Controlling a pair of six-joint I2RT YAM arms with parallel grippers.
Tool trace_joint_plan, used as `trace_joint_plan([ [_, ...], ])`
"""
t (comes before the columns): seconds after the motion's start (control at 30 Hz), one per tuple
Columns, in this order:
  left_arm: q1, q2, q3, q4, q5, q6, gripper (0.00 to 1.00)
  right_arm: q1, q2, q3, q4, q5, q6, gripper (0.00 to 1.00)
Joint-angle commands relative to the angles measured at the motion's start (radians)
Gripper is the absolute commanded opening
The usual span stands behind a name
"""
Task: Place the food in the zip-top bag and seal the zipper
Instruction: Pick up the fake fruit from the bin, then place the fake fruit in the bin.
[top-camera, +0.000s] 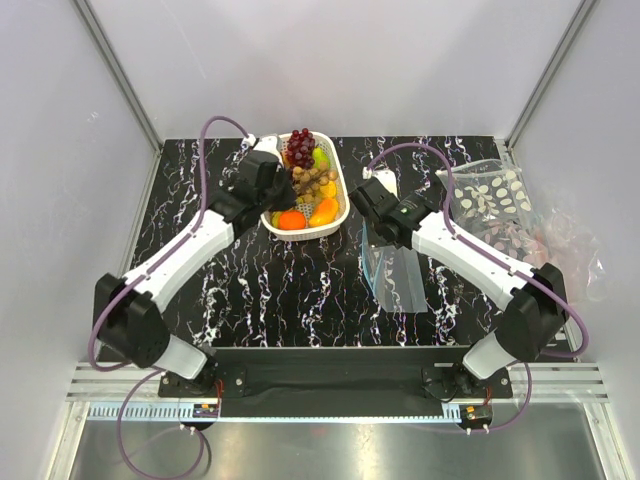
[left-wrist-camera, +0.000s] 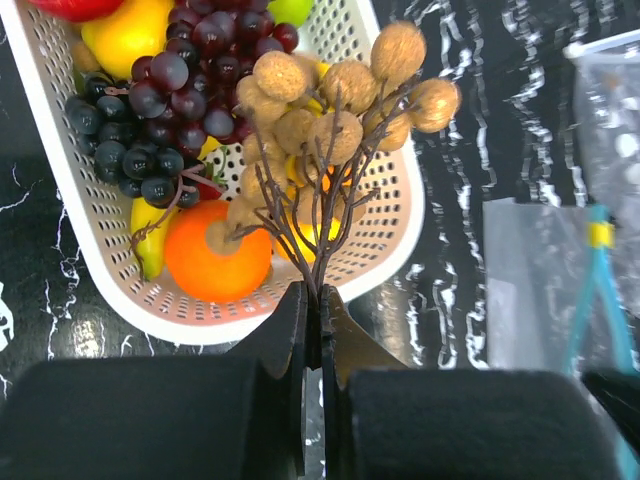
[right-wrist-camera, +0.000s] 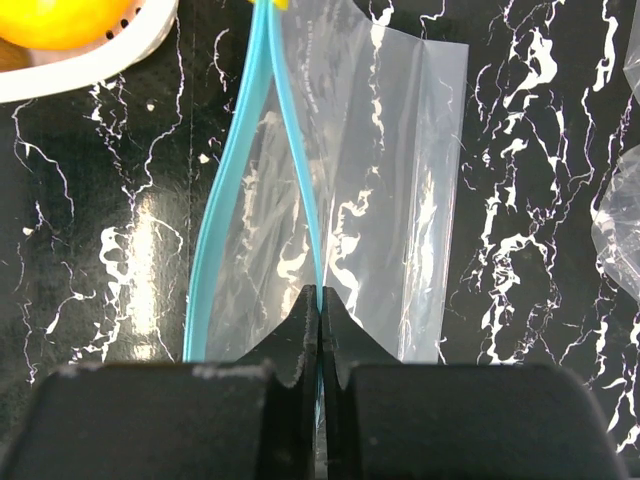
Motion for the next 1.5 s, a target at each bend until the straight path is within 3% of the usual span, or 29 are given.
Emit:
trace_joint_plan([
  [0.0, 0.005, -0.086, -0.053, 0.043, 0.054, -0.025, 0.00, -0.007, 0.001, 0.029, 0.030, -0.015, -0.011, 0.00],
  [0.27, 0.003, -0.215, -0.110, 0.072, 0.123, -0.054, 0.00, -0.007, 0.017, 0.035, 0.047, -0.012, -0.014, 0.00],
  [0.9, -0.004, -0.342, -0.227, 0.061, 0.321, -0.100, 0.00, -0.007, 0.044, 0.006, 0.134, -0.010, -0.018, 0.00],
  [1.37, 0.043, -0.197, -0.132, 0.109, 0.127, -0.080, 0.00, -0.006, 0.075, 0.014, 0.128, -0.002, -0.008, 0.00],
  [1.47, 0.068, -0.142, -0.100, 0.107, 0.153, -0.078, 0.00, -0.007, 0.075, 0.015, 0.125, -0.001, -0.010, 0.00],
])
